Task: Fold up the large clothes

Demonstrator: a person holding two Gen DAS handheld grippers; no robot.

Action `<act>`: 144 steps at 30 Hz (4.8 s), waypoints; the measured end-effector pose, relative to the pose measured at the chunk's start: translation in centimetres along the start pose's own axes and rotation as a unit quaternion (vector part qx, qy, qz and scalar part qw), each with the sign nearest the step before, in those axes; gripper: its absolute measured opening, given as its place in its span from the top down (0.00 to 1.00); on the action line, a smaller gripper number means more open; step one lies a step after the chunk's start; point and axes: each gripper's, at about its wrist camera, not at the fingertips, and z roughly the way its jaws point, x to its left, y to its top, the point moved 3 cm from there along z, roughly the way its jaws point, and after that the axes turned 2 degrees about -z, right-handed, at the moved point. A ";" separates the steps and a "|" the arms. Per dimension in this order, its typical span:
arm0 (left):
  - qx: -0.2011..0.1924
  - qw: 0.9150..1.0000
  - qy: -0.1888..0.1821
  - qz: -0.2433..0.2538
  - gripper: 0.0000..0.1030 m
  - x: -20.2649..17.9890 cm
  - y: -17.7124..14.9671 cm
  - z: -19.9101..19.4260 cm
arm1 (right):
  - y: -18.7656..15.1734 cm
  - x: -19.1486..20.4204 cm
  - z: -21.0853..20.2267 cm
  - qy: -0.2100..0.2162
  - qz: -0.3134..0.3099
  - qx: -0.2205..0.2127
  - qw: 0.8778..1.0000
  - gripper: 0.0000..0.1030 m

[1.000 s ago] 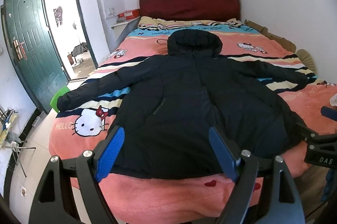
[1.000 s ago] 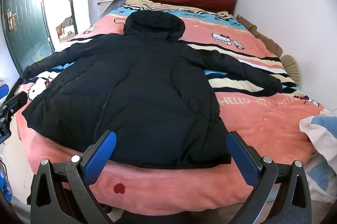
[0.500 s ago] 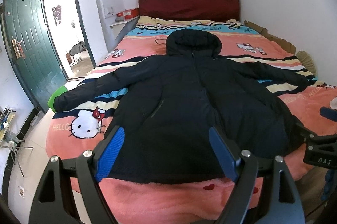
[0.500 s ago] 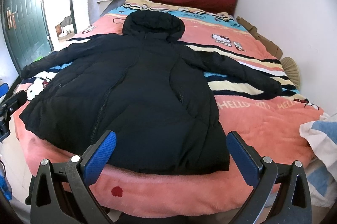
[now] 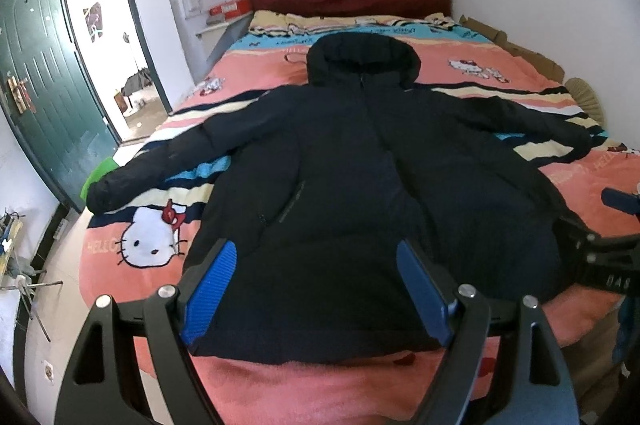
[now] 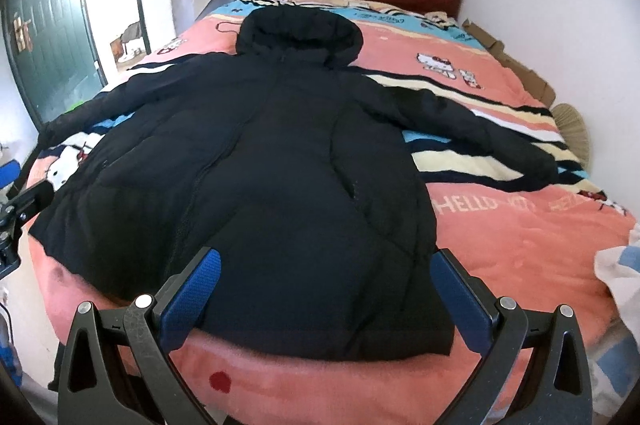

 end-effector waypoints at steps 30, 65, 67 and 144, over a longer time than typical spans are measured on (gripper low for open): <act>0.136 0.988 -0.035 -0.058 0.20 -0.7 5.4 17.5 | 5.1 -49.7 22.8 -0.116 0.469 0.025 0.875 0.17; 0.032 0.997 0.001 -0.072 0.20 6.0 6.4 12.1 | 29.3 -21.0 12.6 0.188 0.251 -0.175 0.933 0.83; 0.036 0.996 0.000 -0.085 0.20 7.4 5.9 12.0 | 30.8 -16.9 12.8 0.208 0.226 -0.168 0.937 0.83; -0.007 0.852 -0.025 -0.524 0.23 43.8 -1.0 22.0 | 22.6 17.2 24.0 0.165 -0.096 -0.006 0.982 0.19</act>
